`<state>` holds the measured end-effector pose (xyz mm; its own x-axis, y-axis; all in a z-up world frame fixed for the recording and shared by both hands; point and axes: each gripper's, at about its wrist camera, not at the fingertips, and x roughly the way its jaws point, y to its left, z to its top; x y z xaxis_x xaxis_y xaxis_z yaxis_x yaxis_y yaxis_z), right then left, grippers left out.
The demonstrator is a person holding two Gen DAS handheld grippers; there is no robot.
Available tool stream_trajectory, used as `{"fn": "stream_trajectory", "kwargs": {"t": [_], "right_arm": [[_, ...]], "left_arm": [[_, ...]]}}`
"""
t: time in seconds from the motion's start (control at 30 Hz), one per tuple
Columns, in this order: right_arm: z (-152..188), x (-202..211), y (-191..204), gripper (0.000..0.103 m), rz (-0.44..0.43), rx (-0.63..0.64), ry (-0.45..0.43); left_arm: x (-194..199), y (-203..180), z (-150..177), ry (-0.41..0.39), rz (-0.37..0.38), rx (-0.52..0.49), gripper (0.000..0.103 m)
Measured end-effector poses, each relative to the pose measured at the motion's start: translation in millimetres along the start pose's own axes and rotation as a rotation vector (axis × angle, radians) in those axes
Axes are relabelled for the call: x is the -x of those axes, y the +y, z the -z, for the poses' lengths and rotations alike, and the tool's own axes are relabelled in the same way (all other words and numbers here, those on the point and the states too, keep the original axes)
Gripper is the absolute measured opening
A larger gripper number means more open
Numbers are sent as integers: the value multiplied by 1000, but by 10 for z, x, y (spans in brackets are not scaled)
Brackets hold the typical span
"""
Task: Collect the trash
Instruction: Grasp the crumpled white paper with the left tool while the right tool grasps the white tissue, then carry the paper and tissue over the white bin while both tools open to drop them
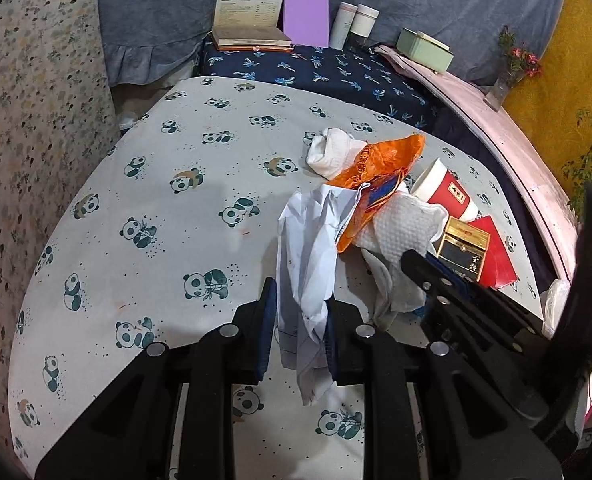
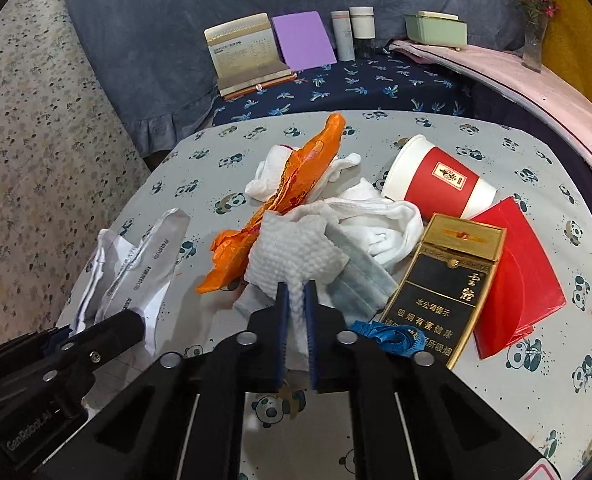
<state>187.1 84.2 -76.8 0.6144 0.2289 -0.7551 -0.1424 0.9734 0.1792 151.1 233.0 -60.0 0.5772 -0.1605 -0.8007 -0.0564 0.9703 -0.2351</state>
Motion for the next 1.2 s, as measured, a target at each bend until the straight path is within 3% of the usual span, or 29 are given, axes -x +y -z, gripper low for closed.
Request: {"fn": "stream_trajectory", "kwargs": {"t": [0.5, 0.77, 1.2], "right_arm": [[-79, 1064, -497, 5, 32, -99, -210], [59, 1670, -976, 5, 91, -172, -304], [566, 2327, -1926, 5, 216, -318, -367]], "left_arm": [[375, -575, 74, -58, 50, -101, 21], [608, -1165, 259, -78, 105, -208, 21], [678, -2302, 650, -60, 195, -408, 21]]}}
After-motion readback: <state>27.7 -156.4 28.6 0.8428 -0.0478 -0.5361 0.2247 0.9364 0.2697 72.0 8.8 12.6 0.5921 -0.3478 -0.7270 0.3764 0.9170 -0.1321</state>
